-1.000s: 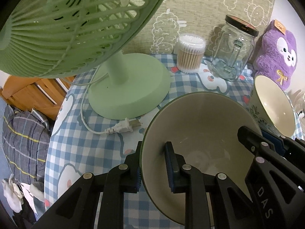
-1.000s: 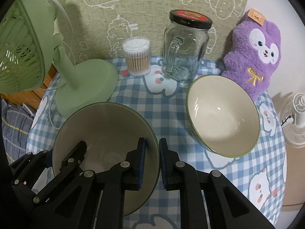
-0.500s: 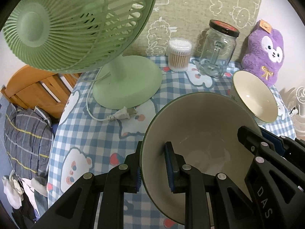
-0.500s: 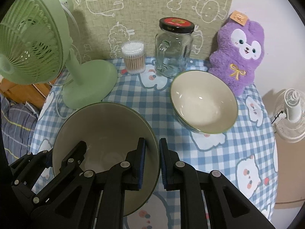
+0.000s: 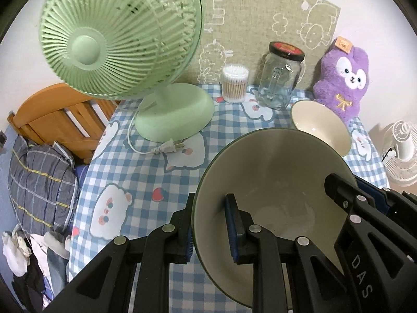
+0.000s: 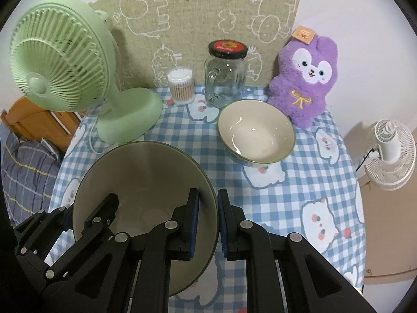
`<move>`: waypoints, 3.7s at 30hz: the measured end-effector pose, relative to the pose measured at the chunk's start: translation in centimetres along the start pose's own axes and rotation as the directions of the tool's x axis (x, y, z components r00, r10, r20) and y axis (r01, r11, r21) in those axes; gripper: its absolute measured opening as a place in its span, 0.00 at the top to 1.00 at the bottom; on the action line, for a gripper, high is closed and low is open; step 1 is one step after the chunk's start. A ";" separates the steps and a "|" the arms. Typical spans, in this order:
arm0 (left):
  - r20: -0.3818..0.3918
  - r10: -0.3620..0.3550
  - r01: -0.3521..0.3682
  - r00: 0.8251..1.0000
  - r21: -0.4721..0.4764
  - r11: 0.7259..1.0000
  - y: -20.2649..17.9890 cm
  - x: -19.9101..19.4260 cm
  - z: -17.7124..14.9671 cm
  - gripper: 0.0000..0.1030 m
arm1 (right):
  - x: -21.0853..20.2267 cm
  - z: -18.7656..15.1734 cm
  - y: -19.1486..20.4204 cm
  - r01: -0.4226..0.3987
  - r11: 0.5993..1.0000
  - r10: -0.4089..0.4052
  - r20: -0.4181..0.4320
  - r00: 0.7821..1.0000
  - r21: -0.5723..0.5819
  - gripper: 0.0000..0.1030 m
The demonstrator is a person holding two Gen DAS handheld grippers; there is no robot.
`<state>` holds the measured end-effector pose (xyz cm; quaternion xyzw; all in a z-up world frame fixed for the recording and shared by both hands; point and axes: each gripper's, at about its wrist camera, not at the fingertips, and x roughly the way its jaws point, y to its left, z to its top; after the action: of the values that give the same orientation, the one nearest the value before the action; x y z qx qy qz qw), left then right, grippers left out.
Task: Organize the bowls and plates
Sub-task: 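Lift the patterned bowl with both tools and carry it toward the beige bowl, then lower the patterned bowl into the beige bowl and open both tools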
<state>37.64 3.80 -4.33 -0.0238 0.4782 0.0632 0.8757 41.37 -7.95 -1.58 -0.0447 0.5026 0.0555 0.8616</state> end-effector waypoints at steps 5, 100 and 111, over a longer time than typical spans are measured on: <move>0.022 0.007 -0.007 1.000 -0.007 1.000 -0.3 -2.5 -0.5 0.82 | -2.5 -0.6 -0.3 -0.012 1.000 0.012 0.023 1.000 0.003 0.83; -0.148 -0.014 0.014 0.989 -0.004 1.000 -3.8 -6.8 -19.1 0.82 | -6.7 -19.6 -3.5 0.002 1.000 -0.002 -0.161 0.987 -0.001 0.83; -0.164 -0.034 0.033 0.986 -0.009 0.999 -4.0 -6.1 -19.2 0.82 | -6.3 -19.6 -3.7 0.017 1.000 -0.015 -0.166 0.986 0.009 0.82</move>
<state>18.90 -2.66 -9.64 -0.0399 0.5478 0.0479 0.8343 21.98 -14.58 -5.66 -0.0489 0.5724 0.0422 0.8174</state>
